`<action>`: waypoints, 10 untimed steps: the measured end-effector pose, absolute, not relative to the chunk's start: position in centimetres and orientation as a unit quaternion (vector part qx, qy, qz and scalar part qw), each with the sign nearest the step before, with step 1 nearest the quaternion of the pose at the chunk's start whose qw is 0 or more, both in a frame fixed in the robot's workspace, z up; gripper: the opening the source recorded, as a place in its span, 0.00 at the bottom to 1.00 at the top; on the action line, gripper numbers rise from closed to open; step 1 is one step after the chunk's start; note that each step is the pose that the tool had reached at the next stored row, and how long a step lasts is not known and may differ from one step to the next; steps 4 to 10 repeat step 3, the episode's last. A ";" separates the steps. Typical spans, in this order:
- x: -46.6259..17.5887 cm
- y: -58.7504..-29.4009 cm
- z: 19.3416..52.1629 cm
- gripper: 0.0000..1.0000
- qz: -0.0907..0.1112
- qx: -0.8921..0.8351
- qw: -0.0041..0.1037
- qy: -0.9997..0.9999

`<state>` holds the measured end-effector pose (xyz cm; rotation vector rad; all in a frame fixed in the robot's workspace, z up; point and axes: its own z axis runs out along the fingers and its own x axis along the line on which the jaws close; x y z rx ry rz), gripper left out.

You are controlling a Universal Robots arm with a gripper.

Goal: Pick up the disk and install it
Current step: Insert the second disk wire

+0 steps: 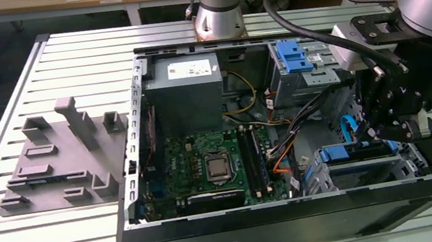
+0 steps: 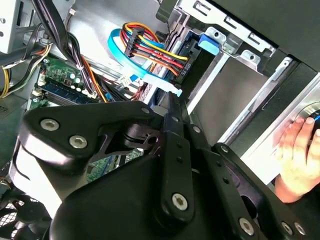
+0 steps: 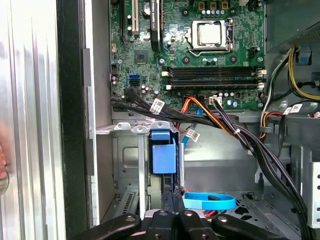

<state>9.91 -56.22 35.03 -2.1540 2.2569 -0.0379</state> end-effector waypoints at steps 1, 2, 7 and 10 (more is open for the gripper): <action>9.9 -56.2 35.0 0.11 -0.012 -0.690 0.011 0.723; 9.9 -56.2 35.0 0.11 -0.012 -0.690 0.011 0.723; 9.9 -56.2 35.0 0.11 -0.012 -0.690 0.011 0.723; 9.9 -56.2 35.0 0.11 -0.012 -0.690 0.011 0.723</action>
